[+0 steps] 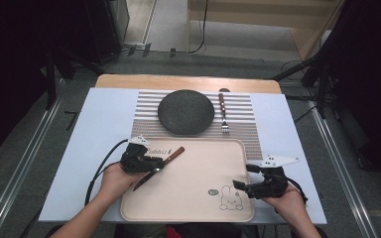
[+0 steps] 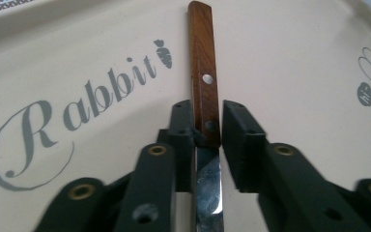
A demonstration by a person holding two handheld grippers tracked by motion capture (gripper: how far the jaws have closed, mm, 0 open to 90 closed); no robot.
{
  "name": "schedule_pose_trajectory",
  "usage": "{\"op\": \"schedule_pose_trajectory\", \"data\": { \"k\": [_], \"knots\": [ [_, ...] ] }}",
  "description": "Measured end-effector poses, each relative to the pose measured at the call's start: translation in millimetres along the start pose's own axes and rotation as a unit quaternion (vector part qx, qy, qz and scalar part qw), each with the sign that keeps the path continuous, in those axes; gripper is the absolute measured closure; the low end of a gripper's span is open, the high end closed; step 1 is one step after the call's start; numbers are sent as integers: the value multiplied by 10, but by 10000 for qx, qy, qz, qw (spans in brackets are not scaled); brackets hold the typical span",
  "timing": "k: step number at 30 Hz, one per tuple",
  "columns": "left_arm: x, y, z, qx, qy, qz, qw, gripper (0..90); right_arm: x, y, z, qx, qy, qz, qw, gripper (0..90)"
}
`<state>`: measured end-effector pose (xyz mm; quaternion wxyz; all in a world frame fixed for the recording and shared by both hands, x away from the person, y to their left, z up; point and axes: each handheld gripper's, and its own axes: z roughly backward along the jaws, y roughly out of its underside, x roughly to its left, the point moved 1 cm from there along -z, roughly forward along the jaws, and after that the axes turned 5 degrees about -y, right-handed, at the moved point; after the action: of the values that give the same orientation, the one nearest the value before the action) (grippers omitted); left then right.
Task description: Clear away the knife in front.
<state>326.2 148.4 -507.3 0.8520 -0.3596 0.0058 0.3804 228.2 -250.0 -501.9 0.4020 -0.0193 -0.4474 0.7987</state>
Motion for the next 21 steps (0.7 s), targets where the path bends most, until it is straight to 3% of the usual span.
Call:
{"op": "schedule_pose_trajectory", "data": {
  "k": [6,10,15,21],
  "knots": [
    [-7,-35,24,72,97,-81,9999,505,0,-1,2,-8,1,6,10000,138],
    [-30,-74,74,-30,148,-179,9997,439,3,0,2,-5,-1,13,10000,138],
    [-67,-133,150,-304,259,-285,9988,402,5,1,-1,14,-5,25,10000,138],
    [-137,-202,172,-365,229,-540,9976,381,5,2,-10,35,8,28,10000,138]
  ]
}}
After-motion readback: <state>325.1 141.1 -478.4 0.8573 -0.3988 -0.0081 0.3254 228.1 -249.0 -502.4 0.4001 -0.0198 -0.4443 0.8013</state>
